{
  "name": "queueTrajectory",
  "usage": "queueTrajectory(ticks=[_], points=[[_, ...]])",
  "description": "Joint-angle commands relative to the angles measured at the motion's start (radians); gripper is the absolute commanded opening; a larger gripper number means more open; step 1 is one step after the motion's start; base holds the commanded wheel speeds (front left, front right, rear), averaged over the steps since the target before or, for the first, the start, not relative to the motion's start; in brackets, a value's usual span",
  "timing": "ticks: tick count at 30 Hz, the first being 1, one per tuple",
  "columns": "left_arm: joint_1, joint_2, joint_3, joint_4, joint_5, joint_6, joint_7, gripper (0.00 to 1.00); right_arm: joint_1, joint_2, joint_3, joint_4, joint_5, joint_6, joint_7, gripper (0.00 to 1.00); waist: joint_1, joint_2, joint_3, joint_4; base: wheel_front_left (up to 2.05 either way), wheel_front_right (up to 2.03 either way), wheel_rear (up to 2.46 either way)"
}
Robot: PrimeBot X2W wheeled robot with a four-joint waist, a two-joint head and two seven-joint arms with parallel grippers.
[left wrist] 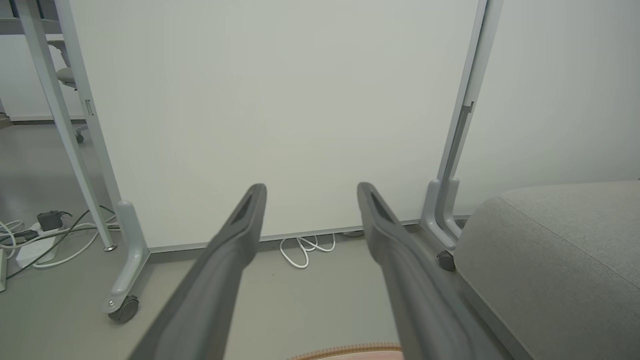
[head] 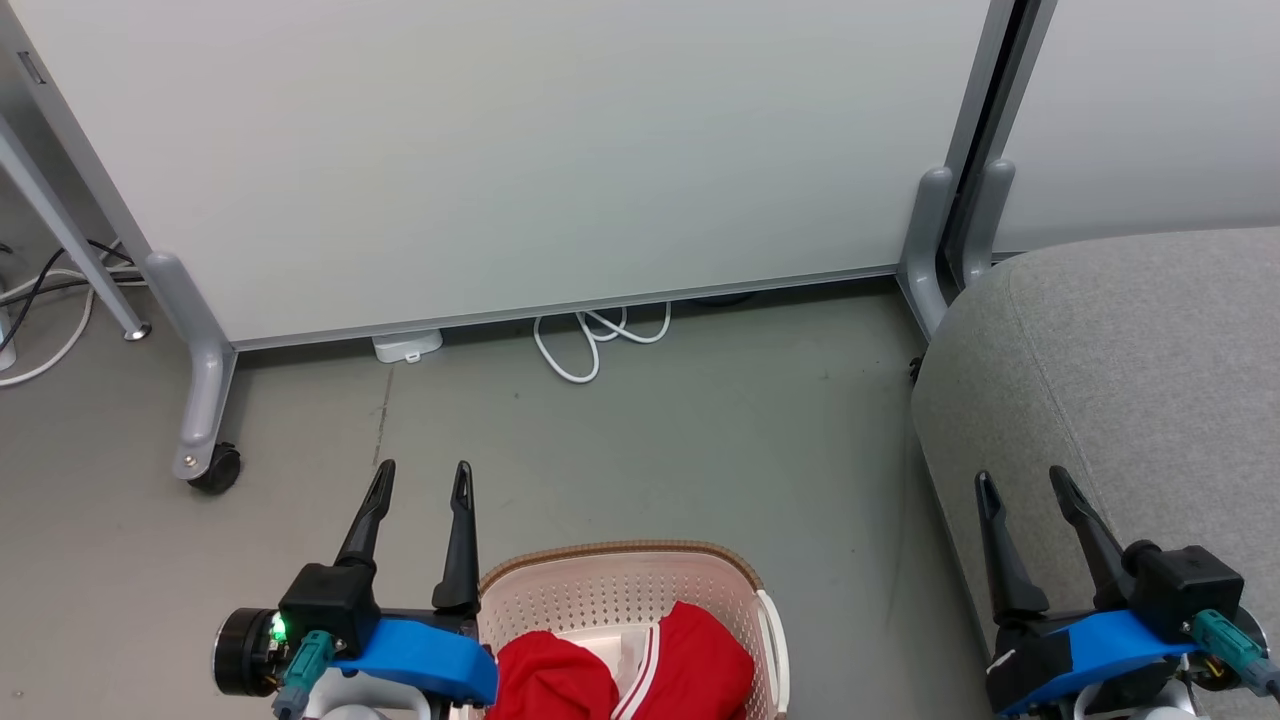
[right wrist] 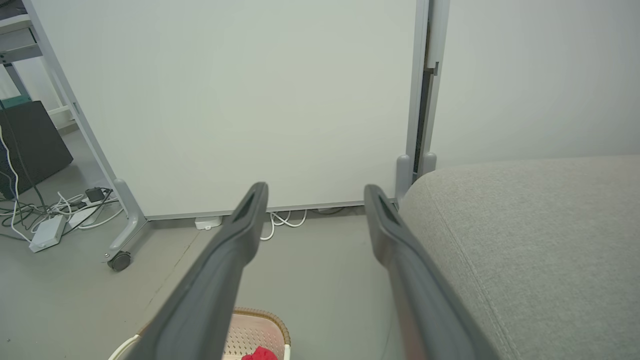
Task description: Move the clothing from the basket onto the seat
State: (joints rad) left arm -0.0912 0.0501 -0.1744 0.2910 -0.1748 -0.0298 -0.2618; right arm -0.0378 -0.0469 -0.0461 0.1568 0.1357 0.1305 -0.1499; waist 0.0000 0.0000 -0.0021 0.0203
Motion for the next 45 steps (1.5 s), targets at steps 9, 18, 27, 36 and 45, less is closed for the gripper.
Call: queueTrajectory(ticks=[9,18,27,36,45], points=[[-0.004,0.000,-0.002,0.002,-0.007,0.002,-0.005,1.00,0.006,-0.006,0.003,-0.003,0.005,0.000,-0.003,1.00,0.0000,0.0000,0.002,0.000,0.00,0.00,0.00],[-0.020,0.000,0.007,0.021,-0.003,-0.005,-0.004,1.00,-0.025,-0.006,0.024,-0.014,0.009,0.000,-0.009,1.00,0.0000,0.0000,0.064,-0.024,0.00,0.00,0.00],[-0.059,0.000,0.017,0.109,-0.002,-0.016,-0.004,1.00,-0.074,-0.006,0.050,-0.014,0.019,0.000,-0.029,1.00,0.0000,0.0000,0.189,-0.076,0.00,0.00,0.00],[-0.130,0.001,0.031,0.215,0.001,-0.017,-0.004,1.00,-0.153,-0.005,0.091,-0.005,0.032,0.000,-0.054,1.00,0.0000,0.0000,0.358,-0.141,0.00,0.00,0.00],[-0.227,0.017,0.032,0.384,0.000,-0.031,-0.002,1.00,-0.221,-0.005,0.145,0.024,0.064,0.000,-0.087,1.00,0.0000,0.0000,0.480,-0.188,0.00,0.00,0.00]])
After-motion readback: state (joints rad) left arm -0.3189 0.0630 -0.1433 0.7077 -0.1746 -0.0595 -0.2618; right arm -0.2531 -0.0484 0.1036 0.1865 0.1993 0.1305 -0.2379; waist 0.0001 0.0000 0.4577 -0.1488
